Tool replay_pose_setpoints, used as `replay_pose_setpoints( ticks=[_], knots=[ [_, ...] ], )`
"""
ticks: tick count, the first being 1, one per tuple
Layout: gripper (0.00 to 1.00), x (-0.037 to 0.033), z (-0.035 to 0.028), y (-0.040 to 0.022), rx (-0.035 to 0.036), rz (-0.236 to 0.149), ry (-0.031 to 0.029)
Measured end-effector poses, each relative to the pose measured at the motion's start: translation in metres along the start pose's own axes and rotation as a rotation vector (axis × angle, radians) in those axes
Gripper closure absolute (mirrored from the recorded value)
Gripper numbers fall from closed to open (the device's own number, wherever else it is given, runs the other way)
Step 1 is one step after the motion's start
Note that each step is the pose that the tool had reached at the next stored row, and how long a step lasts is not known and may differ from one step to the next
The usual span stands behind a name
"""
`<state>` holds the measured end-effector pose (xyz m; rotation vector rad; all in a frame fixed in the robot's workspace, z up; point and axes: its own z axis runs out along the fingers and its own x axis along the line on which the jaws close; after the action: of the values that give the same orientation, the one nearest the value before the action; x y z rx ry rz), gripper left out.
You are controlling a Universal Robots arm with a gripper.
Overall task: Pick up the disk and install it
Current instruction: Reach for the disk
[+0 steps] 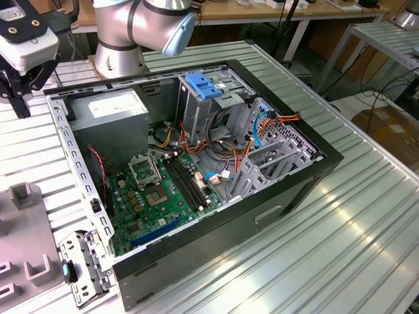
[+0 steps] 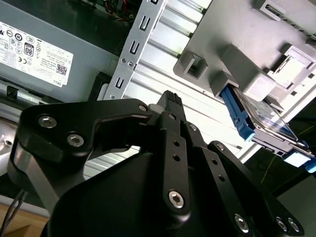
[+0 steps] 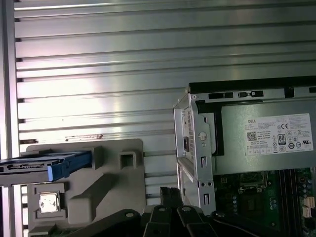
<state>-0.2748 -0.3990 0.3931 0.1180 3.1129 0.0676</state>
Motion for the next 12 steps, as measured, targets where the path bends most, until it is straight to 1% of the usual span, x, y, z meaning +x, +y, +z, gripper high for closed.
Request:
replay_pose_setpoints(
  ticks=[6, 8, 9, 12],
  knots=[
    [0.89, 0.0072, -0.0002, -0.0005, 0.0, 0.0, 0.0003],
    [0.89, 0.0111, -0.0003, -0.0008, 0.0, 0.0, 0.0003],
    [0.89, 0.0147, -0.0003, -0.0011, 0.0, 0.0, 0.0003],
    [0.89, 0.0205, -0.0004, -0.0015, -0.0001, 0.0, 0.0002]
  ],
)
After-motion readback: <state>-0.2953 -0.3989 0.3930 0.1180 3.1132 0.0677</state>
